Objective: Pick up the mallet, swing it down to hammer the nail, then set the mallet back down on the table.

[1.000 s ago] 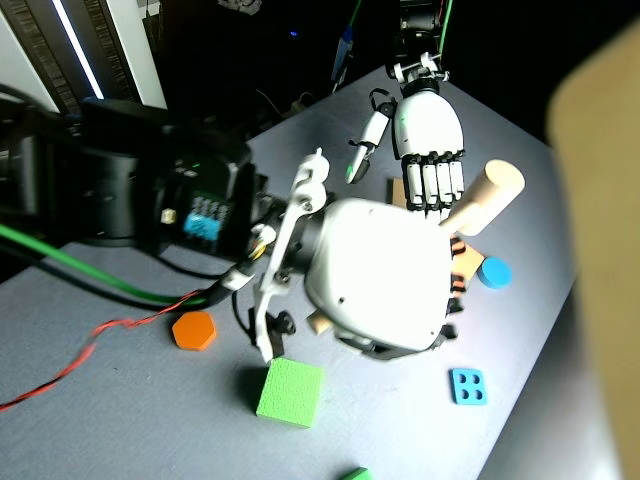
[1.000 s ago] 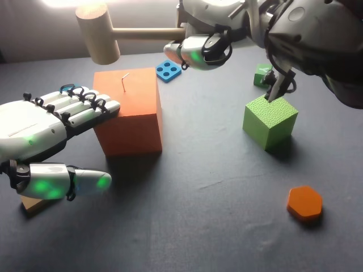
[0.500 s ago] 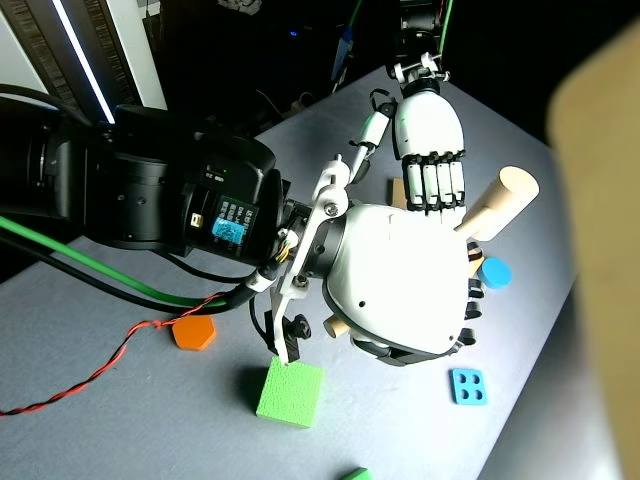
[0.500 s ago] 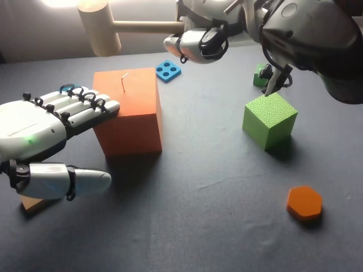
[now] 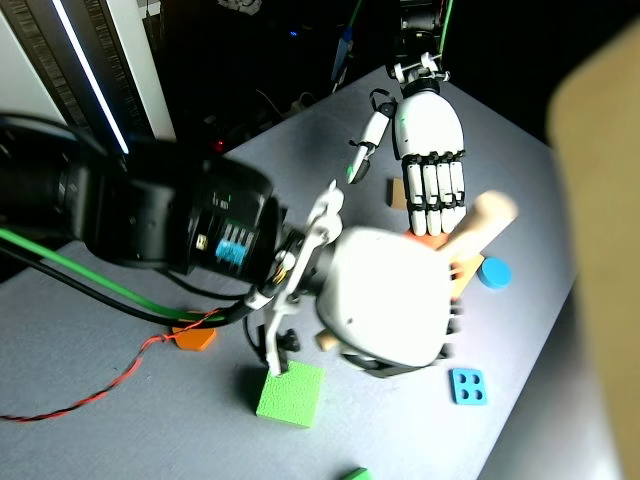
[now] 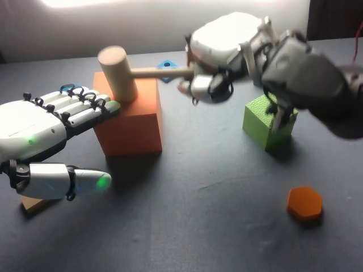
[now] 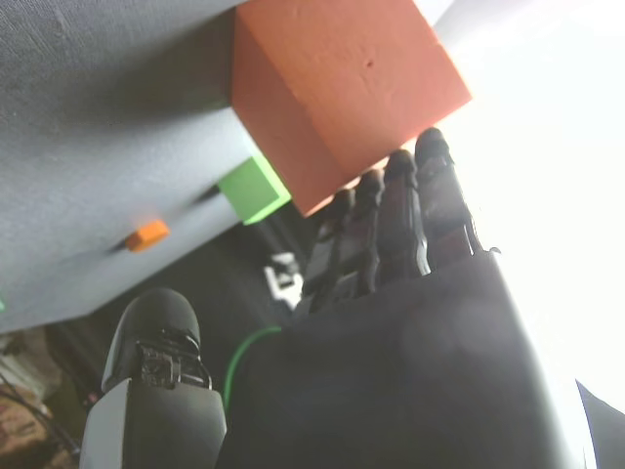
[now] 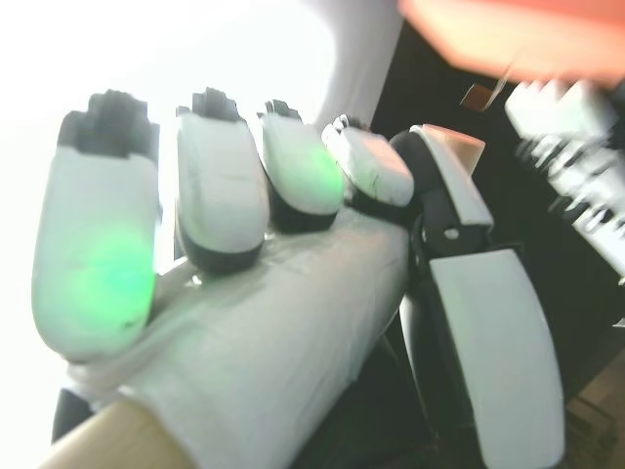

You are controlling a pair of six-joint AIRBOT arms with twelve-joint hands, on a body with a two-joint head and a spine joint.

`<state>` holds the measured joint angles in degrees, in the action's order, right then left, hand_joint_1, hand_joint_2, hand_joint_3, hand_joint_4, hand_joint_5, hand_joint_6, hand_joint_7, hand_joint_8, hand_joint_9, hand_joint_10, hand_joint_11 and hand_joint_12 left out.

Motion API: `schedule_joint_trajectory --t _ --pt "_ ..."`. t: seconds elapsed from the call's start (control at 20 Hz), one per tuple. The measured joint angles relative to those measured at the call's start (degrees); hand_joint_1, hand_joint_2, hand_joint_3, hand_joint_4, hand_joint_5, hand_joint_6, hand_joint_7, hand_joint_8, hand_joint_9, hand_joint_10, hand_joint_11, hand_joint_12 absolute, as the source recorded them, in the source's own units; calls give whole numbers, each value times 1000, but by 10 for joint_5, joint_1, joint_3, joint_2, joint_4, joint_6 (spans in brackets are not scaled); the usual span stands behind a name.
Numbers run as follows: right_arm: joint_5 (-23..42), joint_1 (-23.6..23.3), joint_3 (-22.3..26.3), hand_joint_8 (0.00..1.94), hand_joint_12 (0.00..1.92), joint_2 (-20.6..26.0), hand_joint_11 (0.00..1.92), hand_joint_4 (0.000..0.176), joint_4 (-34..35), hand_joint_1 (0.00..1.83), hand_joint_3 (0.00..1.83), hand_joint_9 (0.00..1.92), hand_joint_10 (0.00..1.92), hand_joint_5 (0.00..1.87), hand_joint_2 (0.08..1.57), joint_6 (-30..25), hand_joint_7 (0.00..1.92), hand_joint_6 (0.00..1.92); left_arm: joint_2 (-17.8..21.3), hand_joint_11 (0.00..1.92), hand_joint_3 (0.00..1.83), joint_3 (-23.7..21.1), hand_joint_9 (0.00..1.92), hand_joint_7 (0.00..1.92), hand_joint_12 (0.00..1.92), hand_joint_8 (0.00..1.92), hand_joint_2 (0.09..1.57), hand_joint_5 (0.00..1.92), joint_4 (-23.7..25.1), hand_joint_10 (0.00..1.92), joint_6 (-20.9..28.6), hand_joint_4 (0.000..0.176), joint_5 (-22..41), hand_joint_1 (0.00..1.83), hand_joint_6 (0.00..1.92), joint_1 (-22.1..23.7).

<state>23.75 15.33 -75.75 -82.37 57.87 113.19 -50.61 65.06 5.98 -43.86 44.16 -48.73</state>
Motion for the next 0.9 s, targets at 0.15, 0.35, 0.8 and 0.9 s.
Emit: schedule_joint_trajectory --t 0.15,0.35,0.8,0.9 --pt "7 6 0 1941 1921 0 1829 176 -8 637 4 1717 1921 1466 1565 -6 1637 1921 0 0 4 0 0 0 0 0 1185 12 0 0 0 0 0 0 3 0" --pt "-14 -11 11 1941 1921 25 1832 176 -7 630 2 1721 1921 1468 1565 -11 1630 1921 0 0 0 0 0 0 0 0 1173 13 0 0 0 0 0 0 3 0" --pt "-50 -19 167 1941 1921 161 1821 176 -158 633 3 1712 1921 1470 1566 -16 1635 1921 0 0 0 0 0 0 0 0 1178 23 0 0 1 0 0 0 6 0" --pt "-57 -3 196 1941 1921 185 1838 176 -251 635 2 1734 1921 1481 1568 -61 1650 1921 0 0 2 0 0 0 0 0 1181 12 0 0 2 0 0 0 1 0"
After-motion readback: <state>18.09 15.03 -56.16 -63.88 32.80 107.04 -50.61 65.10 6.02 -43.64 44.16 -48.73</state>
